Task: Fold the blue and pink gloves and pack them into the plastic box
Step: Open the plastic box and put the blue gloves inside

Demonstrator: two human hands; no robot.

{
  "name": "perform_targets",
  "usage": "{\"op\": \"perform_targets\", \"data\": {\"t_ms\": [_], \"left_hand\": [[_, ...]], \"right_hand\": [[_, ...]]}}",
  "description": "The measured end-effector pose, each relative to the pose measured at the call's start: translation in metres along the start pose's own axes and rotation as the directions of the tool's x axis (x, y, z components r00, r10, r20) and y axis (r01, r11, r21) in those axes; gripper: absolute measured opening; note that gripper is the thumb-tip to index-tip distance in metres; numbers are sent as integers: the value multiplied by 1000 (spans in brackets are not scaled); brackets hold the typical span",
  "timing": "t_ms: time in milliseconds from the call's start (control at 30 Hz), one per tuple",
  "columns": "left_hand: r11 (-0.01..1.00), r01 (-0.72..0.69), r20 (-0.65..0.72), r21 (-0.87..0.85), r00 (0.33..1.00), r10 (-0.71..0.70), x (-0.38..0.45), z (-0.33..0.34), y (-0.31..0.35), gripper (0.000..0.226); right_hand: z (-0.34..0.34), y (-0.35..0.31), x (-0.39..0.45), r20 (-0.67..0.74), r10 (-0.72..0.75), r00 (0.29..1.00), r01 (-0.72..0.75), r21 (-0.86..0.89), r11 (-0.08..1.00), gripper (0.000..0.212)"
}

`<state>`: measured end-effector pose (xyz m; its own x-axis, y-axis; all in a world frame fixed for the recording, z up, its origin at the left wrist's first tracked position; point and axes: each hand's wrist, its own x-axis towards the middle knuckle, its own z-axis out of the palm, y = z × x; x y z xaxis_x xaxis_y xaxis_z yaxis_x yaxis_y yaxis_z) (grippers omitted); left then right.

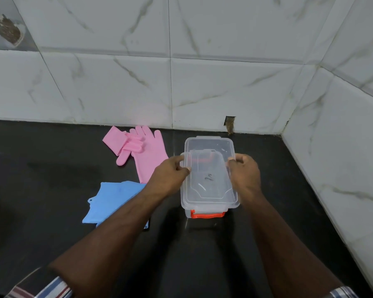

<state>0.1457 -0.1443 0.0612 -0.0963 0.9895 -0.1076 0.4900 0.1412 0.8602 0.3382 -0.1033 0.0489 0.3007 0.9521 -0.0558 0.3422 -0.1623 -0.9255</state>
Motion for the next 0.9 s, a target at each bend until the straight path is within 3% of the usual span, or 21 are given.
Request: {"op": "perform_targets", "data": {"t_ms": [133,267,400,567,767,900], "left_hand": [[979,-123,-71,-166,991,112,0,-9,25,33],[925,-321,-159,-201,943,293,3,-9,46,30],[914,-399,-103,-77,915,391,9,4,43,30],[937,-335,-41,102,939,340,11,23,26,30],[957,-173,-161,232,963,214,15,27,-1,31],[976,-80,-223,204,967,126,15,26,-16,29]], "right_hand": [[-28,-22,2,9,25,1000,-26,348,937,19],[-64,-30,17,34,118,992,-120,480,869,40],[-90,-18,19,260,146,954,-258,474,842,30],[-91,28,19,174,205,963,-263,461,847,21],[-94,86,26,53,350,935,-340,407,848,29],[-92,109,28,19,393,919,-373,361,855,24]]}}
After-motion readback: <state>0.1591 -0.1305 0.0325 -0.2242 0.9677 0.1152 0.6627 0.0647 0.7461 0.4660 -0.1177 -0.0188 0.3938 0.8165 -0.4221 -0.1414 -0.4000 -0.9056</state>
